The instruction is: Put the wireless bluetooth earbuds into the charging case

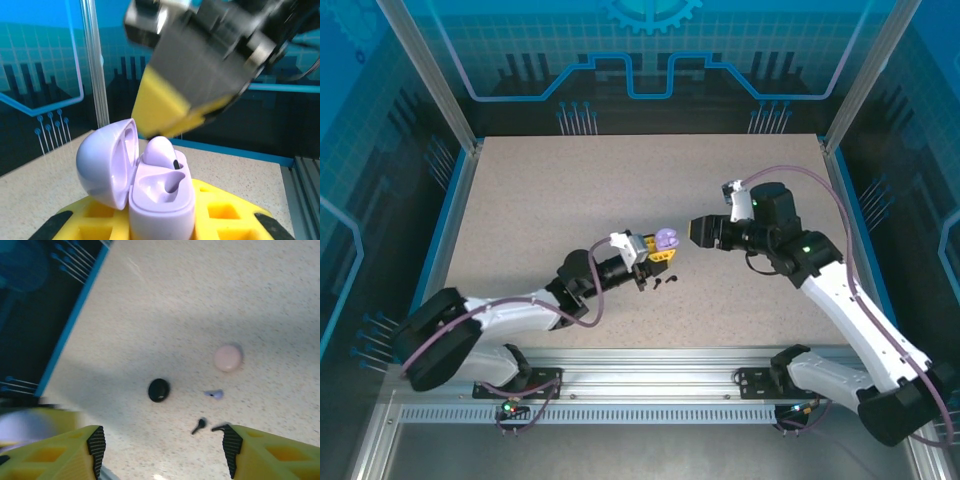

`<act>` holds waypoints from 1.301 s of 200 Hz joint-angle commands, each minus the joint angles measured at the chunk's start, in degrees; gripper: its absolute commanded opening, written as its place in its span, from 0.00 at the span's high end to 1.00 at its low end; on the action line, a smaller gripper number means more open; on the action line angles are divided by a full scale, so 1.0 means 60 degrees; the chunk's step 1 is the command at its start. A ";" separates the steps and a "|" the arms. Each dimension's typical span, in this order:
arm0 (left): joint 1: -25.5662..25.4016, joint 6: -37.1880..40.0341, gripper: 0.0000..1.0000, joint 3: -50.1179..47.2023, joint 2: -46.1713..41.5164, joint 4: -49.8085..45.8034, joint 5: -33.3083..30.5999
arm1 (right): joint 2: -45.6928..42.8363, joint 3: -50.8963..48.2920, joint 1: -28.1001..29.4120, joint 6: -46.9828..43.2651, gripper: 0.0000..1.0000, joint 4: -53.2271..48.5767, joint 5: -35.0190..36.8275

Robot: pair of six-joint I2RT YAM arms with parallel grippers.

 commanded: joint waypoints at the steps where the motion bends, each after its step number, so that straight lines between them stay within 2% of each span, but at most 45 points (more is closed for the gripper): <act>1: -0.0053 0.0586 1.00 -0.0270 -0.1145 -0.1094 -0.0313 | 0.0924 -0.0402 0.0102 0.0590 0.37 -0.0232 0.0792; 37: -0.0051 0.0799 1.00 -0.0343 -0.2922 -0.3262 -0.0751 | 0.2985 -0.0350 0.1126 0.1239 0.39 0.0378 0.1706; 82: -0.0054 0.0944 1.00 -0.0370 -0.4222 -0.4681 -0.1260 | 0.5077 0.0032 0.1859 0.2151 0.38 0.1432 0.1669; 146: -0.0049 0.0815 1.00 -0.0379 -0.4357 -0.4931 -0.1347 | 0.6992 0.1005 0.2115 0.2129 0.36 0.1416 0.2008; 234: -0.0057 0.0871 1.00 -0.0224 -0.4216 -0.5106 -0.1410 | 0.8032 0.1801 0.2210 0.2014 0.36 0.1171 0.2080; 260: -0.0056 0.0869 1.00 -0.0203 -0.4173 -0.5091 -0.1412 | 0.8255 0.1998 0.2289 0.1922 0.39 0.1197 0.1939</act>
